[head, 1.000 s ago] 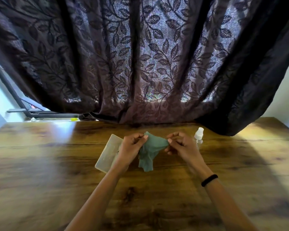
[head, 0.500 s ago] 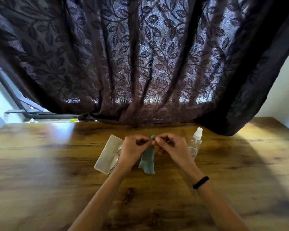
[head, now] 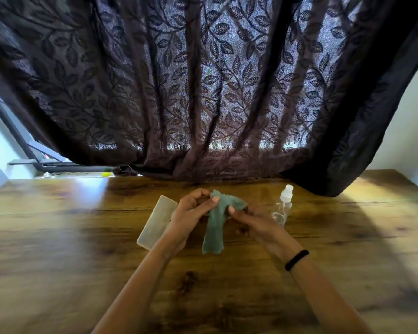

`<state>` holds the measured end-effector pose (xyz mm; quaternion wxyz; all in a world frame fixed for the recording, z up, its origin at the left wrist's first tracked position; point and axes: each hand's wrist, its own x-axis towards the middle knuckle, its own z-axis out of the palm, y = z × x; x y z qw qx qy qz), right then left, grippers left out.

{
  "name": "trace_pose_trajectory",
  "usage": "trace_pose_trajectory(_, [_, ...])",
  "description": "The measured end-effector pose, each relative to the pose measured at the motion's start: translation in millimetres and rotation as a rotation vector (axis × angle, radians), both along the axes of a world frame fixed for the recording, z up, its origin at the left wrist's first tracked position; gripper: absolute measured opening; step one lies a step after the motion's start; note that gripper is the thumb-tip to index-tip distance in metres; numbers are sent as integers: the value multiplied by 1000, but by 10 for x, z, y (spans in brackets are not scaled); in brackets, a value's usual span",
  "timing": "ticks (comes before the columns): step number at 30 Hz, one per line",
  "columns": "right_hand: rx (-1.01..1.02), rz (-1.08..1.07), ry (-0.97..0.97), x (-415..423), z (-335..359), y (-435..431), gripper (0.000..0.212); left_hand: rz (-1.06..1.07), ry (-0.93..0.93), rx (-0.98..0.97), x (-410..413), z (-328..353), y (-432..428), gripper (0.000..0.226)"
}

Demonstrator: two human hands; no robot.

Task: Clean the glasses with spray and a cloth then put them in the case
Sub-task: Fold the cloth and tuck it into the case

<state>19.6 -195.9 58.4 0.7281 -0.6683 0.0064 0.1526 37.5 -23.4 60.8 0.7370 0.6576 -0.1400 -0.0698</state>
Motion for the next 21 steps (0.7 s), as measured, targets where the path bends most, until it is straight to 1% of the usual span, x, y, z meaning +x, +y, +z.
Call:
trace_pose_trajectory(3, [97, -47, 6, 18, -27, 10, 29, -8, 11, 10, 17, -16, 9, 19])
trace_pose_trajectory(4, [95, -87, -5, 35, -30, 13, 28, 6, 20, 21, 30, -29, 15, 19])
trace_pose_trajectory(7, [51, -176, -38, 79, -21, 0, 14, 67, 37, 60, 78, -73, 33, 18])
trace_pose_trajectory(8, [35, -186, -54, 93, -20, -8, 14, 86, 26, 77, 91, -83, 37, 16])
trace_pose_trajectory(11, [4, -197, -112, 130, -9, -16, 24, 145, -16, 137, 124, -84, 28, 11])
trace_pose_trajectory(17, [-108, -191, -272, 167, 1, -20, 36, 194, -110, 161, 160, -53, 19, 4])
trace_pose_trajectory(19, [-188, -144, -267, 118, -13, -72, 30, 162, -137, 247, 124, -134, 79, 3])
trace_pose_trajectory(21, [-310, -54, -214, 35, -69, -160, 17, 100, -156, 451, 52, -248, 139, 1])
